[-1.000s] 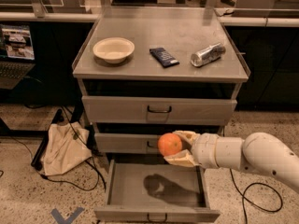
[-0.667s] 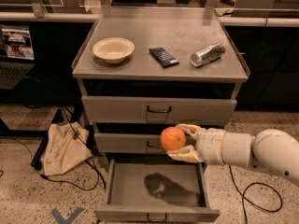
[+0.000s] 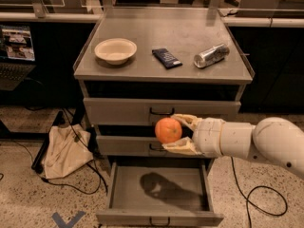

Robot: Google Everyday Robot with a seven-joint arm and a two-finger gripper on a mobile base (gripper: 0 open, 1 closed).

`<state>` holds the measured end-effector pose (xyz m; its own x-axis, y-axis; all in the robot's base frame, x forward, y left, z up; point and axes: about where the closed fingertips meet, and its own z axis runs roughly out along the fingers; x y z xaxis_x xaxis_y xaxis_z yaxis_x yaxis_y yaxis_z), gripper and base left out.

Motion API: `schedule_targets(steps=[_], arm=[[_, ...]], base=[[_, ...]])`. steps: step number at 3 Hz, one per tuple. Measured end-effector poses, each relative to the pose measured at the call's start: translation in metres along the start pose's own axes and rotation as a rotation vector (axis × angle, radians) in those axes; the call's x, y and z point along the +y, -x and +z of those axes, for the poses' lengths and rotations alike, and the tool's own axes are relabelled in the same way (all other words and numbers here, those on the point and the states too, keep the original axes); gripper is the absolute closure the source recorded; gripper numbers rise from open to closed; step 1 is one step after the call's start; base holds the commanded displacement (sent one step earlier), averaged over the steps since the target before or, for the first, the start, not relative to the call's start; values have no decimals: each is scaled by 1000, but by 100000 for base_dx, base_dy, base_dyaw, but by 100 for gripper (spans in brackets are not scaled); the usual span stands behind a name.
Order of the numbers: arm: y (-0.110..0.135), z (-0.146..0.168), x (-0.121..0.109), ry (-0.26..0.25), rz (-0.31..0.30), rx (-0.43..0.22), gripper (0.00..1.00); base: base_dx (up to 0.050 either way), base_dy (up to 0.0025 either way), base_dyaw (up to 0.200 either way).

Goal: Pick orange from bottom drawer and place on counter

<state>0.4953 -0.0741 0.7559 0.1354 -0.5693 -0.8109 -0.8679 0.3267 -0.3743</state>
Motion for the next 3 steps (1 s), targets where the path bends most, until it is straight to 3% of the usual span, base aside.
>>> schedule_targets(steps=[1, 2, 3], arm=[[55, 2, -18, 15, -133, 18, 100], [88, 0, -43, 6, -206, 22, 100], [88, 0, -43, 6, -206, 22, 100]], base=[[0, 0, 0], [0, 0, 0], [4947, 2, -54]])
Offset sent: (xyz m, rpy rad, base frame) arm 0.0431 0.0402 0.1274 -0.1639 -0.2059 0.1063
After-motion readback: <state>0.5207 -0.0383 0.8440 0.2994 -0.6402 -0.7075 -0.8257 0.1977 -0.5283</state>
